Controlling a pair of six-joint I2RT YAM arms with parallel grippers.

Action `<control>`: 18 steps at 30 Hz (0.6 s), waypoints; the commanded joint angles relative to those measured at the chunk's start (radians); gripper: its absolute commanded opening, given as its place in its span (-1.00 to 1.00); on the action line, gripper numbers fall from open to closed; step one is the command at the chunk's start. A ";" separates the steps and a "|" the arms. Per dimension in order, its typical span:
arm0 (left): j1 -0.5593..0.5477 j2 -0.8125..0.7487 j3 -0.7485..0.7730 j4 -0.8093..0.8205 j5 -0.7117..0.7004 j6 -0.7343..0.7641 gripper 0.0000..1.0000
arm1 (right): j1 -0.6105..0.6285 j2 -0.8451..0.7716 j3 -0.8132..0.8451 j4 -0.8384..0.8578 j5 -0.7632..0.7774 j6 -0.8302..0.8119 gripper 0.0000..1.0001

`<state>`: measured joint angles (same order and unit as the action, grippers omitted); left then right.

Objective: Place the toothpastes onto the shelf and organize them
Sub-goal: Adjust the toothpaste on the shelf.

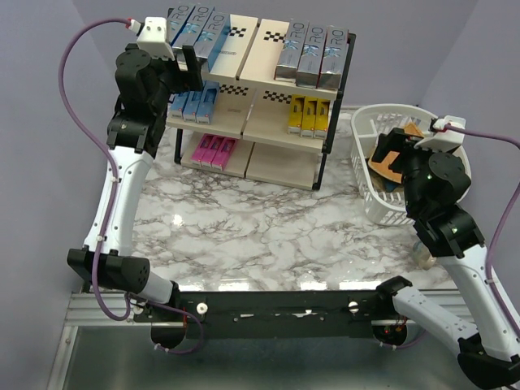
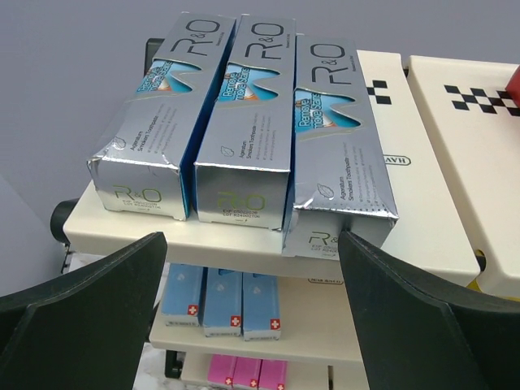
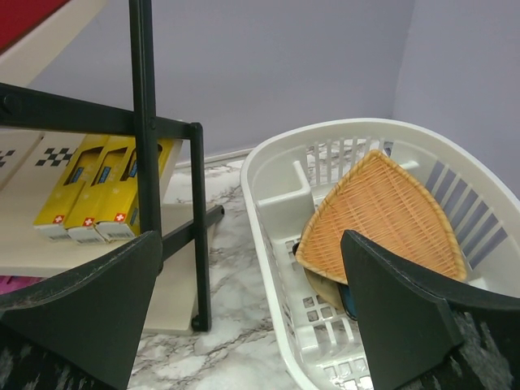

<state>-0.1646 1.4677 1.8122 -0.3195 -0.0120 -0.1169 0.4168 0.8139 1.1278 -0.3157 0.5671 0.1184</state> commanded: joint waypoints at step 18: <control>0.005 -0.059 -0.037 0.126 -0.103 -0.021 0.98 | -0.003 -0.041 -0.011 0.000 -0.012 -0.014 1.00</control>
<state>-0.1646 1.4891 1.8107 -0.2859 -0.0685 -0.1265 0.4168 0.7944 1.1213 -0.3161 0.5663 0.1173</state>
